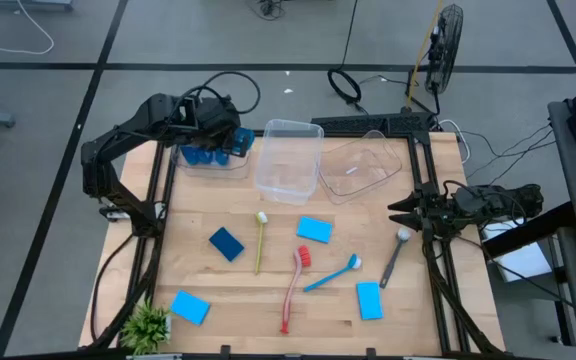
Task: Pick & Place Kitchen Sink Supplies
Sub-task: Put the dish soap into the left transparent bin
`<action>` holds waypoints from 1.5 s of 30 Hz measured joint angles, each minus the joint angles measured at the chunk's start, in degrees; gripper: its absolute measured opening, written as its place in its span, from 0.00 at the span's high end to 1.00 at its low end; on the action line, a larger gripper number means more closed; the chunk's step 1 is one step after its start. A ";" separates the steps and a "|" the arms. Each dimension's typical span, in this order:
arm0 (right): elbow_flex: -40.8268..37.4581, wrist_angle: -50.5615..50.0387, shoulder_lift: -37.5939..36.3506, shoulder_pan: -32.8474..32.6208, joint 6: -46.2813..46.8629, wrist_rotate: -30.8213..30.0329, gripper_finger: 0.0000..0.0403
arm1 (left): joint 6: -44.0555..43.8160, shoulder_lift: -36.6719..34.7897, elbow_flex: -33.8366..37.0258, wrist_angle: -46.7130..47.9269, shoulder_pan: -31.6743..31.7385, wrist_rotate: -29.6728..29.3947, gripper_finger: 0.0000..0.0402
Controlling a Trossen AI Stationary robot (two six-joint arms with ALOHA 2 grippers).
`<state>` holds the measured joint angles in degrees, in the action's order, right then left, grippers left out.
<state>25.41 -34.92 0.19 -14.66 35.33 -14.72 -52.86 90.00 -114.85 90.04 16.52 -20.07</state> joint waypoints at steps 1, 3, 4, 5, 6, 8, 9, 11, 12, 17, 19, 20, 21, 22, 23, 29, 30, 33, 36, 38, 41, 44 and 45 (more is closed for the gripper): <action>0.00 0.00 0.02 -0.02 0.00 0.00 0.55 | -0.58 0.00 0.01 -0.01 0.41 -0.01 0.64; 0.00 0.00 0.00 0.00 0.02 0.00 0.55 | -1.86 0.00 0.01 -0.02 1.14 -0.01 0.64; 0.00 0.00 0.01 -0.01 0.00 0.00 0.55 | -2.51 0.00 0.01 -0.02 1.52 0.00 0.64; 0.00 0.00 0.02 0.00 0.00 0.00 0.55 | -3.15 0.00 0.01 -0.02 1.87 0.00 0.64; 0.00 0.00 0.00 0.00 0.00 0.00 0.55 | -3.64 0.00 0.01 -0.02 2.21 -0.03 0.64; 0.00 0.00 0.00 -0.01 0.00 -0.02 0.55 | -4.88 0.00 0.01 -0.02 2.89 -0.50 0.64; 0.00 0.00 0.00 -0.01 0.00 -0.02 0.55 | -5.58 0.00 0.01 -0.02 3.19 -1.09 0.64; 0.00 -0.02 0.00 -0.01 0.00 -0.04 0.55 | -6.39 0.00 0.01 -0.04 3.86 -1.70 0.64; 0.00 -0.01 0.00 0.00 0.00 -0.02 0.55 | -6.66 0.00 0.01 -0.03 4.22 -1.76 0.64; 0.00 -0.01 0.01 -0.01 -0.01 -0.02 0.55 | -7.84 0.69 -0.02 0.00 5.37 -2.49 0.64; 0.00 0.00 0.00 0.00 0.00 -0.02 0.55 | -7.64 0.89 -0.02 -0.13 5.88 -2.06 0.64; 0.00 -0.01 0.02 -0.01 -0.01 -0.02 0.55 | -7.68 1.25 -0.02 -0.12 6.00 -1.87 0.64; 0.00 -0.02 0.00 0.00 -0.05 -0.02 0.55 | -7.76 1.74 -0.07 0.05 6.01 -1.88 0.64; 0.00 -0.02 0.00 0.00 -0.07 -0.02 0.55 | -7.83 2.10 -0.10 0.13 6.08 -1.89 0.64; 0.00 -0.02 0.00 -0.02 -0.09 -0.01 0.55 | -7.73 2.37 -0.05 -0.02 6.36 -1.78 0.64; 0.00 -0.02 0.02 0.00 -0.33 -0.02 0.55 | -7.67 4.39 -0.05 0.08 8.27 -1.42 0.64; 0.00 -0.02 0.00 0.00 -0.42 0.00 0.55 | -7.62 4.91 -0.02 -0.10 8.68 -1.39 0.64; 0.00 -0.03 0.00 -0.02 -0.44 0.00 0.55 | -7.36 6.43 -0.02 -0.02 10.21 -0.60 0.64; 0.00 -0.07 0.01 -0.01 -0.44 0.00 0.55 | -6.98 8.01 -0.02 -0.12 11.52 0.22 0.64; 0.00 -0.07 0.01 -0.01 -0.44 0.00 0.55 | -6.36 9.19 -0.02 -0.10 12.34 0.78 0.64; 0.00 -0.07 0.01 -0.01 -0.44 0.01 0.55 | -5.70 10.91 -0.02 -0.11 13.25 2.15 0.64; 0.00 -0.08 0.00 0.00 -0.44 0.01 0.55 | -4.64 12.85 -0.02 -0.07 13.74 3.24 0.64; 0.00 -0.09 0.01 0.00 -0.44 0.02 0.55 | -4.51 13.53 -0.02 -0.09 13.74 3.49 0.64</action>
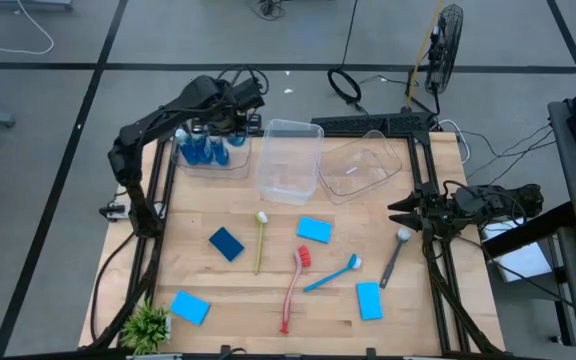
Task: Pick & Place Kitchen Sink Supplies
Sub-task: Put the dish soap into the left transparent bin
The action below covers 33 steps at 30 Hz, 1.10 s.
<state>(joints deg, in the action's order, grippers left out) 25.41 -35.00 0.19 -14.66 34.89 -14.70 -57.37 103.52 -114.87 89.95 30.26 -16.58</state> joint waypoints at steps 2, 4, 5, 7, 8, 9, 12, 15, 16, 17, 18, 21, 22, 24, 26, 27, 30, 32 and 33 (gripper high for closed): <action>0.00 0.00 0.00 0.00 0.01 0.00 0.55 | 0.31 1.14 0.02 -0.02 0.09 0.18 0.64; 0.00 0.00 -0.01 -0.02 0.02 0.02 0.55 | 1.06 2.03 0.02 0.00 0.09 0.44 0.64; 0.00 0.00 -0.01 0.00 0.03 0.05 0.55 | 1.40 2.42 0.02 0.00 0.10 0.59 0.64; 0.00 0.00 0.01 0.00 0.35 0.91 0.55 | 1.46 2.97 0.02 0.00 0.26 0.66 0.64; 0.00 0.00 0.00 -0.01 0.40 1.60 0.55 | 1.48 3.22 0.02 0.00 0.30 0.67 0.64; 0.00 0.00 0.00 -0.02 0.42 2.38 0.55 | 1.87 3.39 0.02 0.00 0.50 0.68 0.64; 0.00 0.01 0.01 0.00 0.46 4.60 0.55 | 1.77 3.44 0.89 -0.02 1.01 0.63 0.64; 0.01 0.04 0.01 -0.01 0.46 4.61 0.55 | 1.56 3.39 3.10 0.01 1.46 0.60 0.64; 0.00 0.02 0.01 -0.02 0.46 4.50 0.55 | 1.48 3.39 3.90 0.09 1.61 0.66 0.64; 0.00 0.00 0.01 0.00 0.46 4.48 0.55 | 1.35 3.39 4.77 0.16 1.75 0.68 0.64; 0.00 0.03 0.01 0.00 0.46 4.46 0.55 | 1.34 3.36 5.58 0.15 1.98 0.72 0.64; 0.00 0.04 0.01 0.00 0.46 4.45 0.55 | 1.30 3.32 7.88 -0.03 2.68 1.60 0.64; 0.00 0.04 0.01 0.00 0.46 4.42 0.55 | 1.28 3.35 8.61 0.04 3.00 1.60 0.64; 0.00 0.03 0.01 0.00 0.46 4.42 0.55 | 1.34 3.34 9.71 -0.02 3.59 1.62 0.64; 0.00 0.04 0.01 0.00 0.46 4.40 0.55 | 1.47 3.32 10.54 -0.02 4.25 1.55 0.64; 0.00 0.04 0.01 -0.02 0.46 4.39 0.55 | 1.60 3.32 10.88 -0.09 4.54 1.57 0.64; 0.00 0.04 0.01 -0.02 0.46 4.37 0.55 | 1.71 3.28 11.81 -0.98 5.02 1.56 0.64; 0.00 0.04 0.01 -0.01 0.46 4.35 0.55 | 1.79 3.28 12.45 -1.46 5.13 1.51 0.64; 0.00 0.04 0.01 0.00 0.46 4.35 0.55 | 2.07 3.28 12.74 -1.78 5.25 1.53 0.64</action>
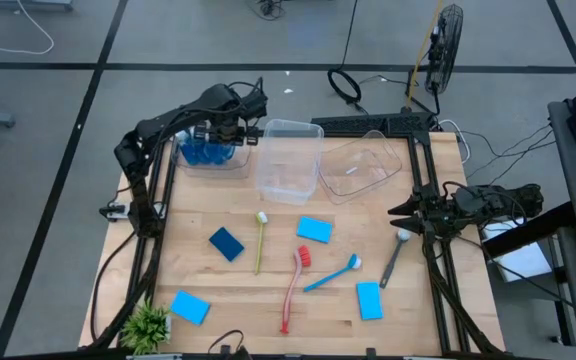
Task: Pick & Place Kitchen Sink Supplies
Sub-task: Put the dish soap into the left transparent bin
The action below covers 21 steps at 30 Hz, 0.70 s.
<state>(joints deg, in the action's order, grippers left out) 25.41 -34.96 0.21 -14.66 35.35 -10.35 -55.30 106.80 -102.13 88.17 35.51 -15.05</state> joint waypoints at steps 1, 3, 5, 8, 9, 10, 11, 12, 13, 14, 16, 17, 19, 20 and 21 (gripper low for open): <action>0.00 0.00 0.00 0.00 0.00 0.00 0.55 | 0.28 0.00 0.29 -0.36 0.10 0.06 0.64; 0.00 0.00 0.00 0.01 0.00 -0.02 0.55 | 0.86 -0.02 0.94 -1.43 0.25 0.33 0.64; 0.00 0.00 0.00 -0.01 0.00 -0.02 0.55 | 1.04 0.00 1.34 -2.49 0.26 0.60 0.64; 0.00 0.00 0.00 -0.01 0.00 -0.02 0.55 | 1.22 -0.02 1.34 -3.96 0.23 0.73 0.64; 0.00 0.00 0.00 0.00 0.00 -0.02 0.55 | 1.26 -0.02 1.34 -4.40 0.23 0.62 0.64; 0.00 0.00 0.00 -0.01 0.01 -0.03 0.55 | 1.28 -0.02 1.34 -4.71 0.23 0.41 0.64; 0.00 0.00 0.00 -0.01 0.01 -0.04 0.55 | 1.22 -0.02 1.34 -4.71 0.21 0.12 0.64; 0.00 0.00 0.00 0.01 0.00 -0.04 0.55 | 1.22 -0.02 1.34 -4.67 0.21 -0.06 0.64; 0.00 0.00 0.00 -0.01 0.00 -0.04 0.55 | 1.20 -0.02 1.34 -4.68 0.23 -0.10 0.64; 0.00 0.02 0.00 0.00 0.01 -0.04 0.55 | 1.20 -0.02 1.34 -4.70 0.23 -0.07 0.64; 0.00 0.02 0.00 0.00 0.00 -0.04 0.55 | 1.20 -0.02 1.34 -5.06 0.21 -0.07 0.64; 0.00 0.02 0.00 0.00 0.00 -0.04 0.55 | 1.20 -0.02 1.34 -5.43 0.21 -0.07 0.64; 0.00 0.02 0.00 0.00 0.00 -0.04 0.55 | 1.19 -0.02 1.32 -5.78 0.21 -0.12 0.64; 0.00 0.02 0.00 -0.01 0.00 -0.04 0.55 | 1.17 -0.02 1.32 -5.90 0.21 -0.08 0.64; 0.00 0.02 0.00 0.01 0.00 -0.04 0.55 | 1.17 -0.02 1.32 -6.01 0.21 -0.05 0.64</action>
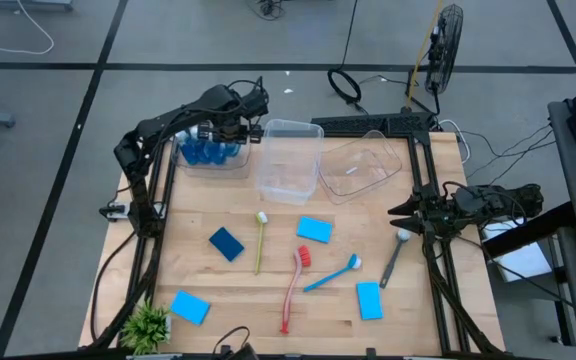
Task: Pick & Place Kitchen Sink Supplies
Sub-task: Put the dish soap into the left transparent bin
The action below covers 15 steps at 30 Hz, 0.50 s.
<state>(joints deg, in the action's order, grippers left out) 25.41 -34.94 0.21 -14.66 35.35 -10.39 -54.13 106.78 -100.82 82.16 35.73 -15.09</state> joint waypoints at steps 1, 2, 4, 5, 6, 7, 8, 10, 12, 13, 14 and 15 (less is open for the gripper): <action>0.00 0.00 0.00 -0.02 0.00 0.00 0.55 | 0.00 0.00 0.00 -0.04 0.00 -0.04 0.64; 0.00 0.00 0.00 -0.02 0.00 0.00 0.55 | 0.00 0.00 0.00 -0.11 0.00 -0.04 0.64; 0.00 0.00 0.00 0.00 0.00 0.00 0.55 | 0.00 0.00 0.56 -0.83 -0.02 0.00 0.64; 0.00 0.00 0.00 -0.02 0.00 0.00 0.55 | -0.05 0.00 1.18 -1.31 0.00 0.05 0.64; 0.00 0.00 0.00 -0.02 -0.02 0.00 0.55 | -0.11 0.00 1.83 -1.65 0.00 0.22 0.64; 0.00 0.00 0.00 -0.01 -0.06 0.00 0.55 | -0.27 0.04 2.49 -2.01 0.00 0.52 0.64; 0.00 0.00 0.00 -0.01 -0.07 0.00 0.55 | -0.37 0.06 3.19 -2.54 0.00 0.86 0.64; 0.00 0.00 0.00 0.00 -0.09 0.00 0.55 | -0.36 0.04 4.34 -3.45 0.00 1.07 0.64; 0.00 0.00 0.00 -0.02 -0.02 0.00 0.55 | -0.39 0.05 5.23 -4.32 0.00 1.05 0.64; 0.00 0.00 0.00 -0.02 -0.02 0.00 0.55 | -0.37 0.05 5.59 -4.78 0.00 1.07 0.64; 0.00 0.00 0.00 0.00 -0.02 0.00 0.55 | -0.37 0.07 5.86 -5.16 0.09 1.05 0.64; 0.00 0.00 0.00 -0.01 -0.01 0.00 0.55 | -0.37 0.06 6.11 -5.66 0.22 1.08 0.64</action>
<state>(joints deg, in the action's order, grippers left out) 25.41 -34.94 0.21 -14.66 35.35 -10.39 -54.50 106.84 -94.71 76.49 35.94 -14.01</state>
